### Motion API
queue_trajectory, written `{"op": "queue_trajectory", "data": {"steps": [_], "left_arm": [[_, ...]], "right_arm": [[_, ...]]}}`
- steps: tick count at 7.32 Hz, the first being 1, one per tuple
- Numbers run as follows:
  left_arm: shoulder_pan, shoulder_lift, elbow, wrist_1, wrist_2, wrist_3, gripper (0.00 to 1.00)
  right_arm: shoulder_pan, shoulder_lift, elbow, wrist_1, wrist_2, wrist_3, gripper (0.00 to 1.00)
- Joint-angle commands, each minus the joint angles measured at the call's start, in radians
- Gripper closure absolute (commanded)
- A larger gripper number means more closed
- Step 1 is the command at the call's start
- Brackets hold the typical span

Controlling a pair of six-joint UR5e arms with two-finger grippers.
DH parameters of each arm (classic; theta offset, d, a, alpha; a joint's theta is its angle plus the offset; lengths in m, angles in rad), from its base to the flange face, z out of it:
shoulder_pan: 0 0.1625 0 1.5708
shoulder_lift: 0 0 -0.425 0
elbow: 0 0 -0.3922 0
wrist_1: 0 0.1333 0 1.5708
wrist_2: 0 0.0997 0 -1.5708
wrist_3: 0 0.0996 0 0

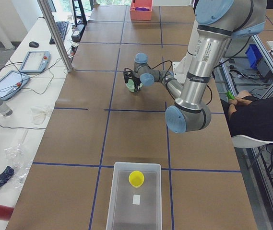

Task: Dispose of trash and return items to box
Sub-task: 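Grasp the rim of the pale green bowl with the left gripper, then lift the green bowl and carry it toward the clear bin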

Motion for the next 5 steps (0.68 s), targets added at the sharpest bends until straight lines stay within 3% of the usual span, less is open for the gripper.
{"op": "queue_trajectory", "data": {"steps": [1, 5], "left_arm": [[-0.019, 0.014, -0.055, -0.001, -0.068, 0.001, 1.00], [-0.253, 0.017, -0.164, 0.187, -0.179, 0.188, 1.00]], "right_arm": [[-0.003, -0.001, -0.002, -0.001, 0.002, 0.012, 0.00], [-0.003, 0.001, -0.028, -0.003, -0.006, 0.017, 0.00]]}}
